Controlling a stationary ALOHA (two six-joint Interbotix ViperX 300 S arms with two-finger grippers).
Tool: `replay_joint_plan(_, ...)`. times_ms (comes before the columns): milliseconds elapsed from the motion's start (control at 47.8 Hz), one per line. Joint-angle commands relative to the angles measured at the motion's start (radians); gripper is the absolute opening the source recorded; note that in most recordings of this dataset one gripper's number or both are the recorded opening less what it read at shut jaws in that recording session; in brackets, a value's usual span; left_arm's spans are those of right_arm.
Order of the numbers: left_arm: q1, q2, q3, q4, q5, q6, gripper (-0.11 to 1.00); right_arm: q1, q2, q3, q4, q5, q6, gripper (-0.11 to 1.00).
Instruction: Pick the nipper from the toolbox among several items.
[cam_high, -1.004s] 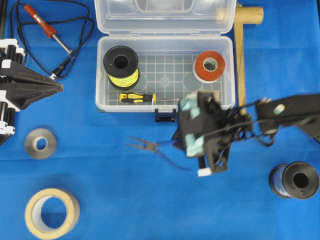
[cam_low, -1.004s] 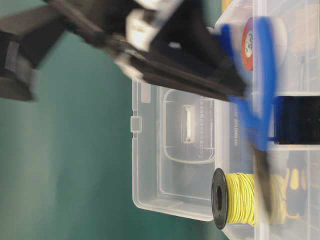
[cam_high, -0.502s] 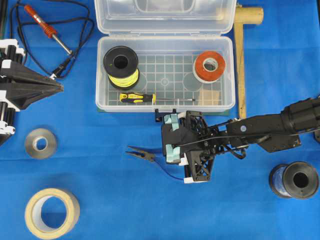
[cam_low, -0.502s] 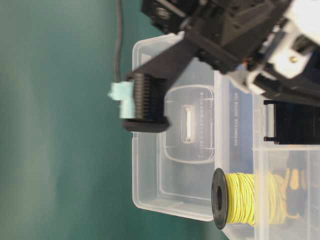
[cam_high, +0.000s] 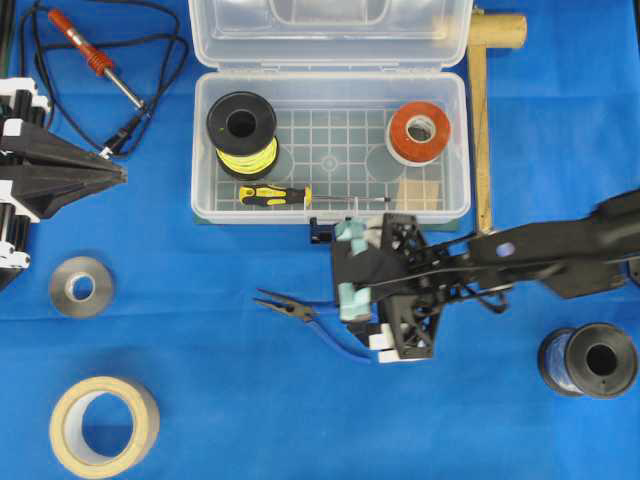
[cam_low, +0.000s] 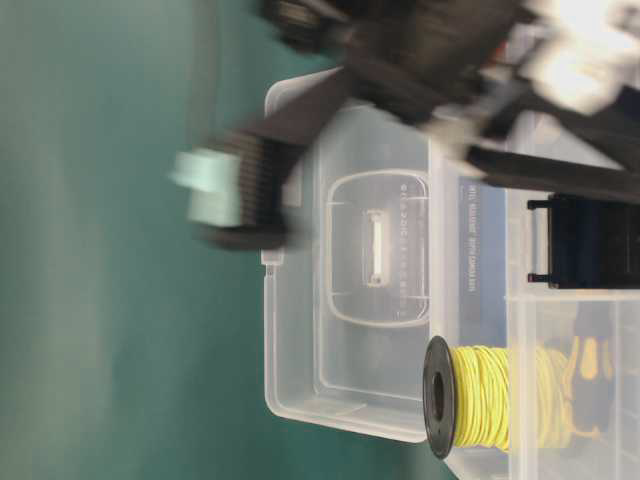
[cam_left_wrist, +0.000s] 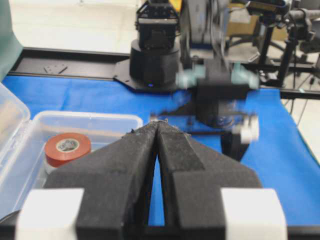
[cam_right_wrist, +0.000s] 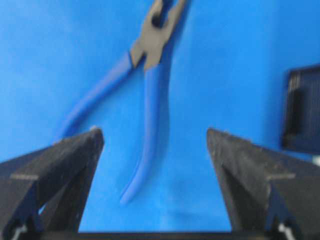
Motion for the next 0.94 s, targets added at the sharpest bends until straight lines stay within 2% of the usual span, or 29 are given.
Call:
replay_joint_plan(0,-0.002,0.009,-0.011,-0.003,-0.011,-0.002,0.00,0.002,-0.137,0.006,-0.028,0.029,-0.002,0.77)
replay_joint_plan(105,-0.002,0.009,-0.011,-0.003,-0.009,-0.002,0.00,-0.003,-0.261,0.051,-0.072,0.031,0.000,0.75)
replay_joint_plan(230,-0.002,0.011,-0.009,-0.003,-0.008,-0.002,0.00,-0.015,-0.411,0.138,-0.098,0.017,0.003,0.75)
replay_joint_plan(691,-0.002,0.012,-0.009,-0.003,-0.012,-0.002,0.00,-0.087,-0.917,0.551,-0.094,-0.152,0.009,0.75)
replay_joint_plan(921,-0.002,0.014,-0.008,-0.003,-0.012,-0.002,0.00,-0.147,-1.037,0.689,-0.077,-0.222,0.014,0.75)
